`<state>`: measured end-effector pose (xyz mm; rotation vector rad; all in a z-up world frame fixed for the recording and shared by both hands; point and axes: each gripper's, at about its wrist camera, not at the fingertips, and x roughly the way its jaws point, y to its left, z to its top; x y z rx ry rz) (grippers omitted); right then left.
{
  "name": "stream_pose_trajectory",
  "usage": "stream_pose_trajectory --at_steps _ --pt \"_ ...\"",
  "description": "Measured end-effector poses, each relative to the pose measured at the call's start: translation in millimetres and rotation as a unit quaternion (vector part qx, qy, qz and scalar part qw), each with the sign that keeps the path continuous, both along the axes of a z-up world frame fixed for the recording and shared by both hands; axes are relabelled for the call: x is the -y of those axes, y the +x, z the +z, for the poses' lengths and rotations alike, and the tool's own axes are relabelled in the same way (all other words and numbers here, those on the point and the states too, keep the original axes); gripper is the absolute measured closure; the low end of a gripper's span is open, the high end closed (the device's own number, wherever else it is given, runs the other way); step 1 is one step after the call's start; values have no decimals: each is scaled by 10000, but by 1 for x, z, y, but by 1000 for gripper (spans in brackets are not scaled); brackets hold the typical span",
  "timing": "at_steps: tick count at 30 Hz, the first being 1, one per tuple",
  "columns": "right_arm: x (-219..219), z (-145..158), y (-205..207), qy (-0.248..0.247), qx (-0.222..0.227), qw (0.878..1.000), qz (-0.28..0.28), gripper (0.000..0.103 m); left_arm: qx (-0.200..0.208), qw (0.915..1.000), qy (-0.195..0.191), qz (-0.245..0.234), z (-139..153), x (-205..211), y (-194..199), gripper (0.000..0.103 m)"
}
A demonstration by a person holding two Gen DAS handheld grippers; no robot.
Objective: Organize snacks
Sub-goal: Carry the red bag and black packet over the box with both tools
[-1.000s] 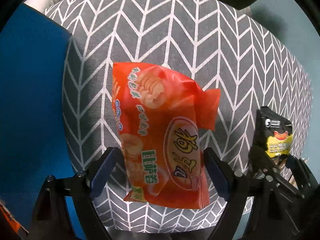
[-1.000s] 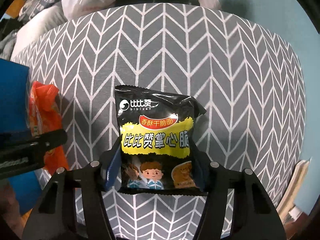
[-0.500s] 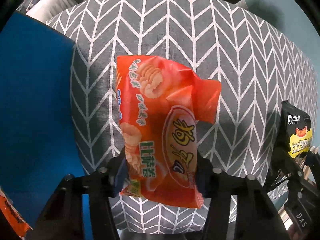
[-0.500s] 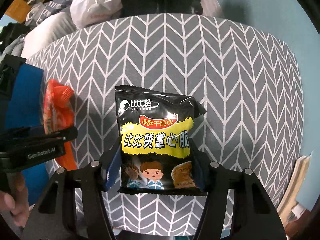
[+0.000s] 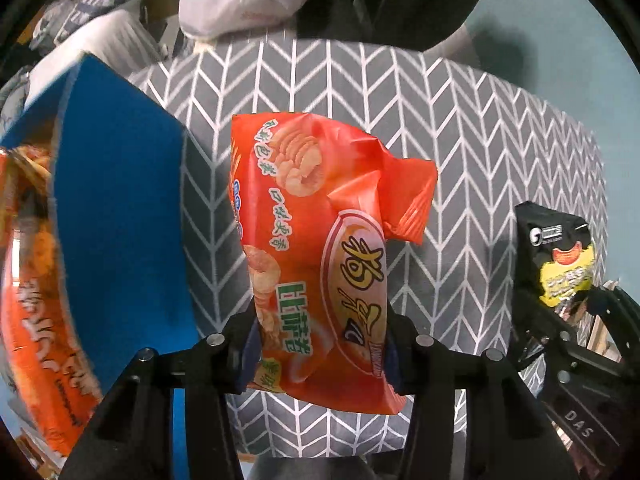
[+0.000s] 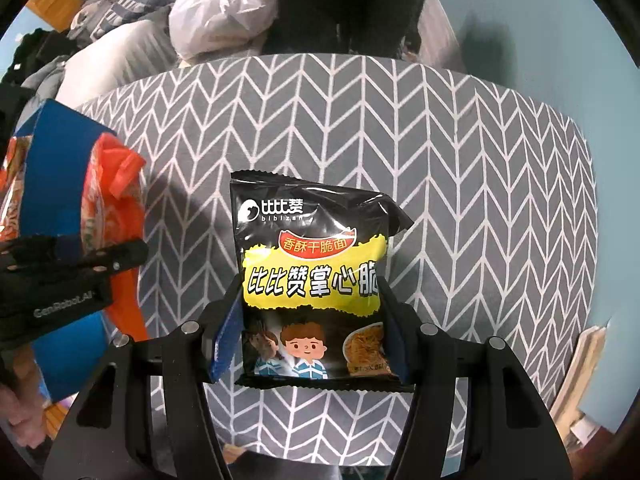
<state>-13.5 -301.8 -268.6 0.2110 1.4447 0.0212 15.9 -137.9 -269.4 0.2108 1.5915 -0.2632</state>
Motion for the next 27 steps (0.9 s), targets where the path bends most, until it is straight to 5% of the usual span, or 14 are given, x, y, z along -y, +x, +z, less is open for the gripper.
stream_pose_trajectory --at_steps 16,27 --pt "-14 75 -17 33 361 9993 104 43 708 9966 -293 -311 108 -30 -9 53" --pt "-55 129 -1 265 715 9953 604 43 1049 9936 -424 29 156 -88 -17 53"
